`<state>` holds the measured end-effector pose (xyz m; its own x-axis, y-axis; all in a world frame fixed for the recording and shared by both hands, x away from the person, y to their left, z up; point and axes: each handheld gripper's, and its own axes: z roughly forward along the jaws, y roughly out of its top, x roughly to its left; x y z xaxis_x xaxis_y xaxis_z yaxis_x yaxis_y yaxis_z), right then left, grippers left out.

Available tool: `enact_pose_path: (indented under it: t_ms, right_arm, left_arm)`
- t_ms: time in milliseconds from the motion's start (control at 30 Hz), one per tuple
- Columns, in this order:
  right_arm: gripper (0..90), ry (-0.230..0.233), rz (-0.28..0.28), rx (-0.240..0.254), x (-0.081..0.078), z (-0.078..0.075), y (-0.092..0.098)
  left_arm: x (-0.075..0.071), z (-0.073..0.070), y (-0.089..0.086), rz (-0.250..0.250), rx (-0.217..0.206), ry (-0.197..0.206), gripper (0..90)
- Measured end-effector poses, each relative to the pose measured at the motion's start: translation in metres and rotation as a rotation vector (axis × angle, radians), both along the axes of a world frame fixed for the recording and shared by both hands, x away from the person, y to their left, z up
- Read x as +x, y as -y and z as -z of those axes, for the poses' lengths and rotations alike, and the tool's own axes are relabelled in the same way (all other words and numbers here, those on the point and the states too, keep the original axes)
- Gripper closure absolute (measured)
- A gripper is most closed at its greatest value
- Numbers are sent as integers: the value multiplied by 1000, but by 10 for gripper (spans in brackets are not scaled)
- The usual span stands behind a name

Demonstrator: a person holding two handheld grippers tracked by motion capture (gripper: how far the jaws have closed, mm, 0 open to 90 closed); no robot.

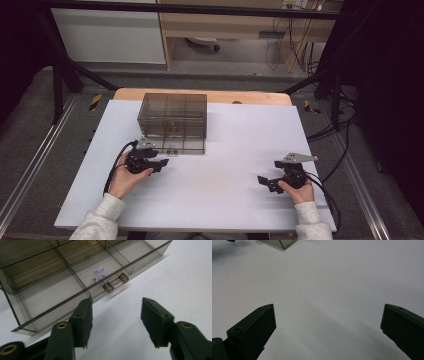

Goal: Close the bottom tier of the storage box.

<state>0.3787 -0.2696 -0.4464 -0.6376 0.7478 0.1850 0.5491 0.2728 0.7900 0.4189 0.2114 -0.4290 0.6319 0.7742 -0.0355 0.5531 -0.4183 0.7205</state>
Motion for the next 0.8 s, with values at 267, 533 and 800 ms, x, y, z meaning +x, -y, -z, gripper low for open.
enact_pose_path:
  t_ms: [267, 533, 800]
  right_arm:
    - [5, 1, 1, -1, 0, 0, 0]
    - [5, 0, 1, -2, 0, 0, 0]
    - [5, 1, -1, -1, 0, 0, 0]
  left_arm:
    - [3, 2, -2, -5, -2, -3, 541]
    - [6, 4, -2, -11, -4, -2, 657]
    - [8, 4, -4, -22, -12, -8, 761]
